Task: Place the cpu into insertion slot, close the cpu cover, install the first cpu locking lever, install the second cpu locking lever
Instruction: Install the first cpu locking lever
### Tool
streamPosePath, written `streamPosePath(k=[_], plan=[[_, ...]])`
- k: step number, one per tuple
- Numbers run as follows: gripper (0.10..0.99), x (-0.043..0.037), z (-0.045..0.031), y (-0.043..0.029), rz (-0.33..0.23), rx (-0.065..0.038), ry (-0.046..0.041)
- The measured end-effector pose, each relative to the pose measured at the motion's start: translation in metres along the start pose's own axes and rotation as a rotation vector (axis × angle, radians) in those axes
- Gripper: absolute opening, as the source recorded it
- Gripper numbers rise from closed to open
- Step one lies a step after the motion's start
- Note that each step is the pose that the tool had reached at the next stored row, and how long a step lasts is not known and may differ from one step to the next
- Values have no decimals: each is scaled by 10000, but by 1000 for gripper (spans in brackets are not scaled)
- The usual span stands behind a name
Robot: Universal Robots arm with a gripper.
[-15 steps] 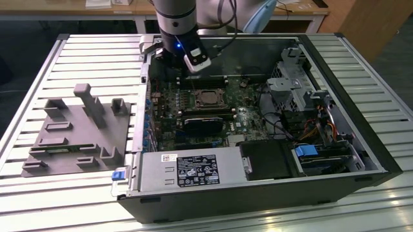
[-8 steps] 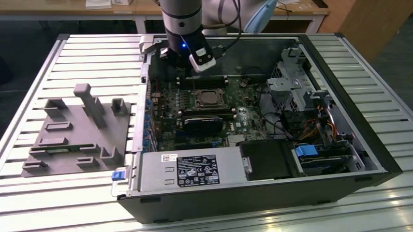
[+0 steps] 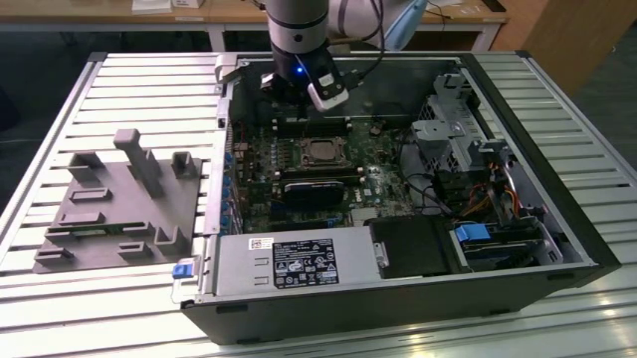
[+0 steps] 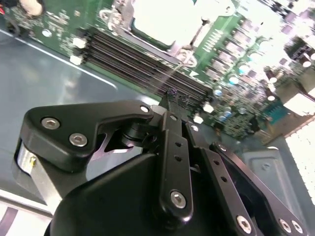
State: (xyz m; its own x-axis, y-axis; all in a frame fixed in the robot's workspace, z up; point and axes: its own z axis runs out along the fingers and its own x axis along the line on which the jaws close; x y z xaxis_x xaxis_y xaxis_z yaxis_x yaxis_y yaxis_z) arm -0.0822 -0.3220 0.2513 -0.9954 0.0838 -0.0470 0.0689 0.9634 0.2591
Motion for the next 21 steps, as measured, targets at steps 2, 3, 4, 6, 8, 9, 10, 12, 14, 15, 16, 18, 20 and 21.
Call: streamPosePath(k=[2,3,4,6,8,9,10,12,14,15,16,18,20,21], plan=[[102,-56,6,5,1,-1,-1],[102,-84,8,8,0,0,0],[102,-111,10,10,0,0,0],[102,-164,15,15,0,-1,0],[102,-211,19,19,0,0,0],[102,-230,21,21,0,0,0],[102,-247,22,23,0,0,0],[102,-279,25,26,1,0,0],[102,-303,26,28,0,0,2],[102,-304,27,28,0,0,1],[102,-304,27,28,1,-1,0],[102,-304,27,28,-8,-2,2],[102,-304,27,28,-10,-1,2],[102,-304,27,28,-11,-1,3]])
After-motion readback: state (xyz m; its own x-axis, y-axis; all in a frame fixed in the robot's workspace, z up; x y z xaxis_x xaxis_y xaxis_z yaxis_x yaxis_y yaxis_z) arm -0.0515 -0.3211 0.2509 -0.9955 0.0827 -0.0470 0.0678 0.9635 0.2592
